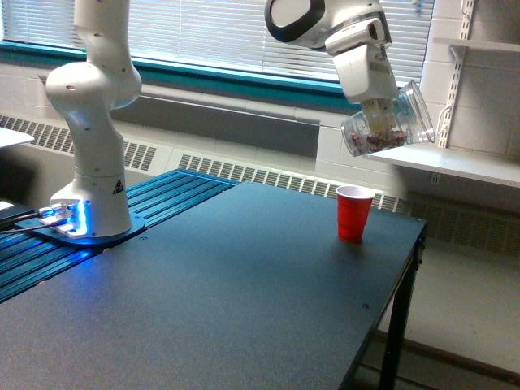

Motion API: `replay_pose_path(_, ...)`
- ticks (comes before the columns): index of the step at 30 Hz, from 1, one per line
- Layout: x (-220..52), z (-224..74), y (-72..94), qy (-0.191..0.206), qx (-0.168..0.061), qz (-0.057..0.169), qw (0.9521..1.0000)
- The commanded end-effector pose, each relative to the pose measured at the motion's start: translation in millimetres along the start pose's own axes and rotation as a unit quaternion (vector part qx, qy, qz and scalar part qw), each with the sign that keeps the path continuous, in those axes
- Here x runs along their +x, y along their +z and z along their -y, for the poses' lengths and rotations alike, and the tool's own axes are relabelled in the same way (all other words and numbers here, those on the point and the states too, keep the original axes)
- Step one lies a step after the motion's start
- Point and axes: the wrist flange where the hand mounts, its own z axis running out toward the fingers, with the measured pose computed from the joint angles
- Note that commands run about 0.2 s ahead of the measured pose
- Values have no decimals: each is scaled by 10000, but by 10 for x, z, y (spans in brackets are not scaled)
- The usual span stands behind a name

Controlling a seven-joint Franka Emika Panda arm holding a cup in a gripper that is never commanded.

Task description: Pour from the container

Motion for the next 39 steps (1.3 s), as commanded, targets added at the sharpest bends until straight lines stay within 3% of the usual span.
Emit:
replay_pose_path(1, -10, -41, 37, 543, 294, 276, 9977)
replay_pose_path(6, -72, -27, 65, 1144, 582, 571, 9901)
replay_pose_path(11, -174, -30, 81, 1726, 783, 885, 9779)
replay_pose_path(19, -559, 79, 135, 2565, 1085, 1388, 9504)
replay_pose_path(21, -696, 120, 158, 2634, 1121, 1538, 9457)
replay_pose_path(36, -1732, 519, 287, 1778, 888, 2011, 9592)
replay_pose_path(39, -1936, 589, 301, 1674, 930, 2230, 9558)
